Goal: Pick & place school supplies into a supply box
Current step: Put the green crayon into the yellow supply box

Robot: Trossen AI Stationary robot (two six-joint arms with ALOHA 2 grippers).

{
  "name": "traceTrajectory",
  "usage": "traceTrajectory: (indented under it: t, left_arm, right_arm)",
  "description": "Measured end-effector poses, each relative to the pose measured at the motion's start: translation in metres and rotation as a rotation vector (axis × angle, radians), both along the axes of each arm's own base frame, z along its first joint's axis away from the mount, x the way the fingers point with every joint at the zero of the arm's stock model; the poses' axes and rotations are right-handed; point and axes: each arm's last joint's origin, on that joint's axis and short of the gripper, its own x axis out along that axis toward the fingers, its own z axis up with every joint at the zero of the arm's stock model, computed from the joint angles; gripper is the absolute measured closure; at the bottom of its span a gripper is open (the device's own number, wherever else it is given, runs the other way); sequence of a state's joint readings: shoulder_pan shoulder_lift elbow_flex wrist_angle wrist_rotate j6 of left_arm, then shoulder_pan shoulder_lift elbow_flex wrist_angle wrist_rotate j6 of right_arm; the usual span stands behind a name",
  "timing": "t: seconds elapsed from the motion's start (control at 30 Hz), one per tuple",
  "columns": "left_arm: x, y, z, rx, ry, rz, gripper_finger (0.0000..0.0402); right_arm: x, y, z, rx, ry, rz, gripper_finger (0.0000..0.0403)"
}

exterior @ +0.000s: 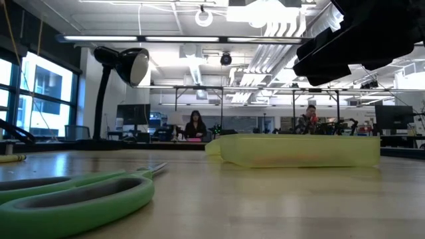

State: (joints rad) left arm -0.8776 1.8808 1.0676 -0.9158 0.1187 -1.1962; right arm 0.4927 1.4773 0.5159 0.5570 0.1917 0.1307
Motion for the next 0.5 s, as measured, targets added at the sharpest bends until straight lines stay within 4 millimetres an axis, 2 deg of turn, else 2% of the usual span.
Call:
traceTrajectory:
  t: [0.23,0.4,0.5]
  left_arm:
    - [0.0105,0.0047,0.0031,0.028,0.031,0.243,0.0296]
    - [0.0107,0.0038,0.0027,0.030,0.025,0.302,0.0296]
    - [0.0109,0.0039,0.0029,0.036,0.021,0.317,0.0312]
  right_arm:
    - [-0.0001,0.0000,-0.0002,-0.001,0.002,0.000,0.0304]
    - [-0.0002,-0.0001,-0.0005,-0.010,0.004,0.003,0.0304]
    - [-0.0003,0.0001,-0.0006,-0.009,0.004,0.004,0.0304]
